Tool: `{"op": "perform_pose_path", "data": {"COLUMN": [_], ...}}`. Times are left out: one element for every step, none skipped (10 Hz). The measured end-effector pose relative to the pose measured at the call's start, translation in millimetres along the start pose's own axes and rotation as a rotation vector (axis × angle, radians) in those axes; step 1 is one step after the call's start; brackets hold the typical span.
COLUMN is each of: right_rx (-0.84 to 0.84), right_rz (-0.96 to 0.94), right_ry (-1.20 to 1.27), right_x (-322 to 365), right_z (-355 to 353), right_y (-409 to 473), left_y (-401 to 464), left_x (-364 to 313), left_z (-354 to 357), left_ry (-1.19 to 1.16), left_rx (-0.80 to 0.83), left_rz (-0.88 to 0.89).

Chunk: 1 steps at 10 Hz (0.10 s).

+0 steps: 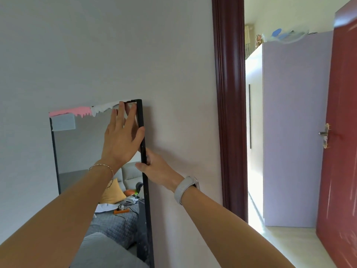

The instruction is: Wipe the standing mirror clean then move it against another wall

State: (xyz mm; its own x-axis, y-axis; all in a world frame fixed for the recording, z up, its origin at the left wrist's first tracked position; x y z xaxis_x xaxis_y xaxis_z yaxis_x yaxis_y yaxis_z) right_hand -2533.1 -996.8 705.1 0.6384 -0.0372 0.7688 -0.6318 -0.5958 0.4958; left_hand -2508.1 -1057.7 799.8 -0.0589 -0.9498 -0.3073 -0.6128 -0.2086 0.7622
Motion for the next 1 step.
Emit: {"op": "perform_pose_path", "data": {"right_rx": [0.009], "right_rz": [0.060], "right_ry": [-0.174], "right_x": [-0.1], "right_z": [-17.8], "right_y": [-12.2], "left_y": [-1.2], "left_x": [2.7], "left_z": [0.5], "left_ry": [0.001], "left_rx": [-0.022], "left_rz": [0.009]}}
Point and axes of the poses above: each hand's wrist, its own y-axis towards the middle knuckle, its own z-axis out of the palm, x = y × z, the point moved 10 cm from there along y, towards the middle knuckle, and after that the axes turned 8 degrees about -z, right-handed, at the moved point
